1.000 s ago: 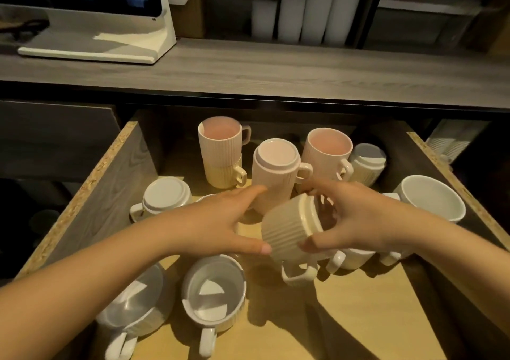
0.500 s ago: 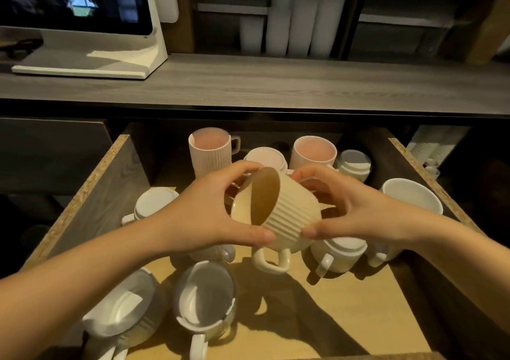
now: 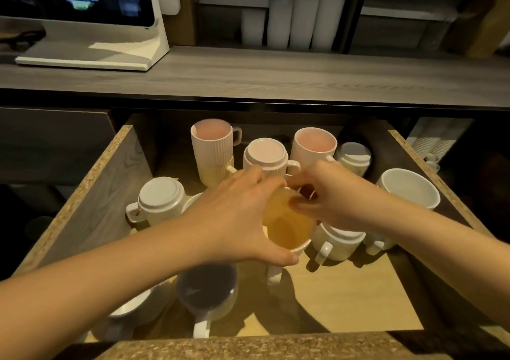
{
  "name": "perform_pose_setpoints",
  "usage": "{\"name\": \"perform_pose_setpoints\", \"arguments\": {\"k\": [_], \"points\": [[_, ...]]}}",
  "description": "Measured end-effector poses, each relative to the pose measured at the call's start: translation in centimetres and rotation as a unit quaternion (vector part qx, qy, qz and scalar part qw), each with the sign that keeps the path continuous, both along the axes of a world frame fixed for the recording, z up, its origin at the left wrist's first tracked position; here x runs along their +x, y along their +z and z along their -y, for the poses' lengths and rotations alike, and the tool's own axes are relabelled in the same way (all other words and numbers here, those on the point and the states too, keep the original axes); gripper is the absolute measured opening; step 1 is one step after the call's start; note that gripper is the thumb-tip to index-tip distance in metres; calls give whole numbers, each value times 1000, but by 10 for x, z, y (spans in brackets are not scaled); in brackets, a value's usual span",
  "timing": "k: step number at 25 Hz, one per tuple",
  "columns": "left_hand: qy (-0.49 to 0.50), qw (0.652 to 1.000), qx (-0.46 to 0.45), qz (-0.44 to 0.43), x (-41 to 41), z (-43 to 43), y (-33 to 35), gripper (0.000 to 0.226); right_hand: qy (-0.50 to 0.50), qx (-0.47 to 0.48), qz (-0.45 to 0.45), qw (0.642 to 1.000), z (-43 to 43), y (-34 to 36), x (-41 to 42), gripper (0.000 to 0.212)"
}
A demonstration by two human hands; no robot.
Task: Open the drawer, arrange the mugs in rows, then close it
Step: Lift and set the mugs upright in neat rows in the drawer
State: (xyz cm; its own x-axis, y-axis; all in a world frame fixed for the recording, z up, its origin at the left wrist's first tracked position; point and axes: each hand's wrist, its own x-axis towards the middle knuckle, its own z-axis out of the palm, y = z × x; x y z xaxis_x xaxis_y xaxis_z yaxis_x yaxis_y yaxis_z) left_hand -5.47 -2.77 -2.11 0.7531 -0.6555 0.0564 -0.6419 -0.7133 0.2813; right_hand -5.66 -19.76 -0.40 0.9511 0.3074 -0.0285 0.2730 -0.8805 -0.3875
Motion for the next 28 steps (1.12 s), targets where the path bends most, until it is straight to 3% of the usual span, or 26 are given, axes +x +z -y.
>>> {"name": "perform_pose_setpoints", "arguments": {"k": [4,8,11,25,28], "points": [[-44,990,9,-132,8,-19,-6,87,12,-74,-23,997,0,-16,0,25],[-86,972,178,-128,6,-41,-20,75,24,-120,-71,990,0,-33,-6,32],[-93,954,237,-158,-1,-44,-33,75,38,-133,-117,983,-5,-45,-9,32],[-101,963,220,-118,-1,-45,-43,66,58,-121,-173,976,-9,-59,-13,35],[-102,975,178,-85,1,-38,-31,56,31,-105,-119,987,3,-32,-5,34]]}}
